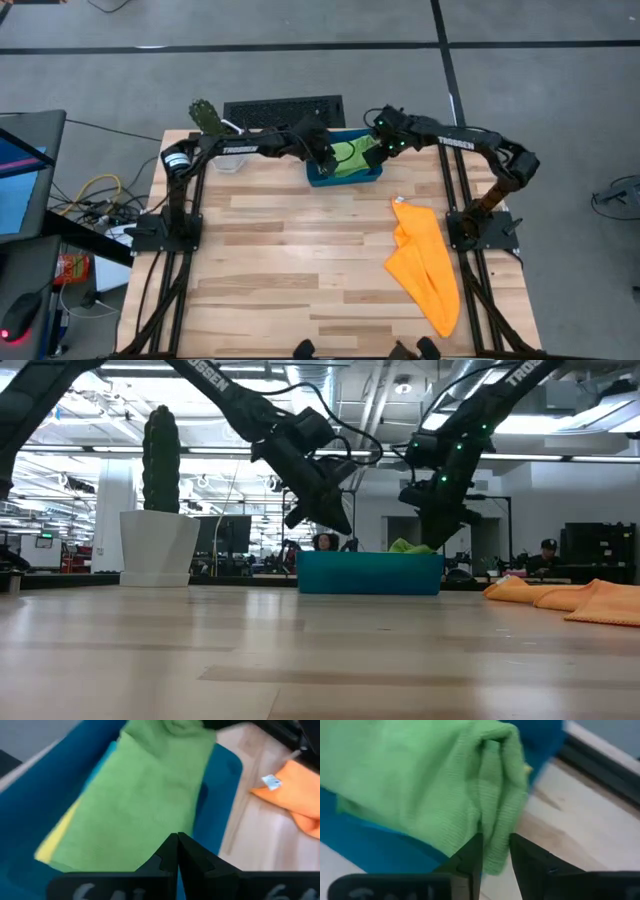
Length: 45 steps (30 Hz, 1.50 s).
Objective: Fold microfiber towels
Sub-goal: Put the folded green microfiber cloth into the blue bin
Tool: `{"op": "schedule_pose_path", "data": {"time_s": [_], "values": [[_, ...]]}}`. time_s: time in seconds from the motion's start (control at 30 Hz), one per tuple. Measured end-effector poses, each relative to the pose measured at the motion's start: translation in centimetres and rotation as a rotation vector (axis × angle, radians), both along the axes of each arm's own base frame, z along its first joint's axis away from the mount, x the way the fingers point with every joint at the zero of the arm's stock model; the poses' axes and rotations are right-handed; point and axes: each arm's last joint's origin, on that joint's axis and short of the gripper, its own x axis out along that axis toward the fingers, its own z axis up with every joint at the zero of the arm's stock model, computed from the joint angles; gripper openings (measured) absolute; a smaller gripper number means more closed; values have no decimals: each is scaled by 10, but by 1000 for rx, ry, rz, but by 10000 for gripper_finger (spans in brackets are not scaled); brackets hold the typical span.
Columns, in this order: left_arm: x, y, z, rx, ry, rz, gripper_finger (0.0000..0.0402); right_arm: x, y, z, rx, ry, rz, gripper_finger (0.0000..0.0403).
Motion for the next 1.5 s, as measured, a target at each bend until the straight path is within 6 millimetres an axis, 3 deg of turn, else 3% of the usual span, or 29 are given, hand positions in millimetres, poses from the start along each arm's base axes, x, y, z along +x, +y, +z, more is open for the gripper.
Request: {"op": "schedule_pose_path", "data": {"time_s": [0.23,0.37,0.7,0.93,1.03,1.17,1.3,1.5], "values": [[-3,3,5,22,18,8,0,33,14,-23,37,-47,68,111],[-9,4,14,27,20,11,0,42,23,-22,11,-57,83,111],[-11,4,16,28,20,15,0,7,18,19,-37,12,18,120],[-7,4,14,21,-6,18,0,-2,6,52,-118,-226,1,137],[-6,1,8,28,-29,22,0,5,-2,43,-89,-273,9,128],[-6,0,6,24,-24,43,0,21,-5,12,-5,-224,54,114],[-2,2,-1,40,-16,74,0,25,-8,-19,41,-91,42,105],[6,5,-39,3,46,79,0,22,-12,-24,38,-60,42,95]]}}
